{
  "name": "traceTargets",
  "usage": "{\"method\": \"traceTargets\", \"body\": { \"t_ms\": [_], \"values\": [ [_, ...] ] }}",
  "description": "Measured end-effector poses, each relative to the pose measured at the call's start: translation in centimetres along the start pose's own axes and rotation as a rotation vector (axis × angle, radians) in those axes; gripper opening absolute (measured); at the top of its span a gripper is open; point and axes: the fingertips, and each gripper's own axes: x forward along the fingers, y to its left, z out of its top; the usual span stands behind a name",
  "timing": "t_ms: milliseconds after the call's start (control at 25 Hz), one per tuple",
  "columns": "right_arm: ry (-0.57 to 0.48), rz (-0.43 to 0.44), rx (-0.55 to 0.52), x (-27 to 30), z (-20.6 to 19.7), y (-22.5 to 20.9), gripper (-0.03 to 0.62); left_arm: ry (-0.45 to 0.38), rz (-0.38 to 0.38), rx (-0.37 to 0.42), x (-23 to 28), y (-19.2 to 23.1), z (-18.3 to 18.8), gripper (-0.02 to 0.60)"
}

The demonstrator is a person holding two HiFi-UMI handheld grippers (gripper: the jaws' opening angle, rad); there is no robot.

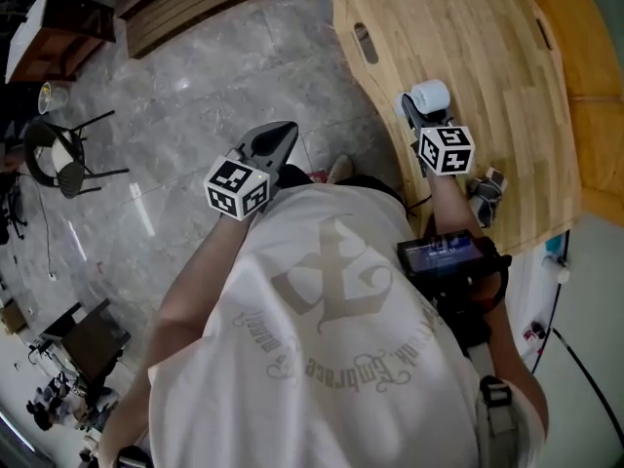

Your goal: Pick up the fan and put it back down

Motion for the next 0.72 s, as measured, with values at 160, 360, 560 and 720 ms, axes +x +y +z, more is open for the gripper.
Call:
{"method": "traceTargets", "body": {
  "t_ms": [160, 360, 560, 720],
  "values": [
    [0.016, -0.051, -0.018, 1.7, 0.4, -2.2, 0.153, -0.008, 0.038, 0.0, -0.6, 1.2, 0.7, 0.011],
    [0.008, -0.063, -0.028, 2.8, 1.1, -4.0, 0.153, 0.001, 0.052, -0.004, -0.4, 2.1, 1.1, 0.011],
    [0.003, -0.064, -0.023, 3.2, 1.2, -4.8, 0.153, 0.009, 0.042, 0.011, 0.4, 2.4, 1.9, 0.011],
    [0.005, -0.067, -0.036, 3.7, 1.5, -4.1, 0.153, 0.021, 0.035, 0.02, 0.3, 3.0, 2.6, 0.011]
  ]
}}
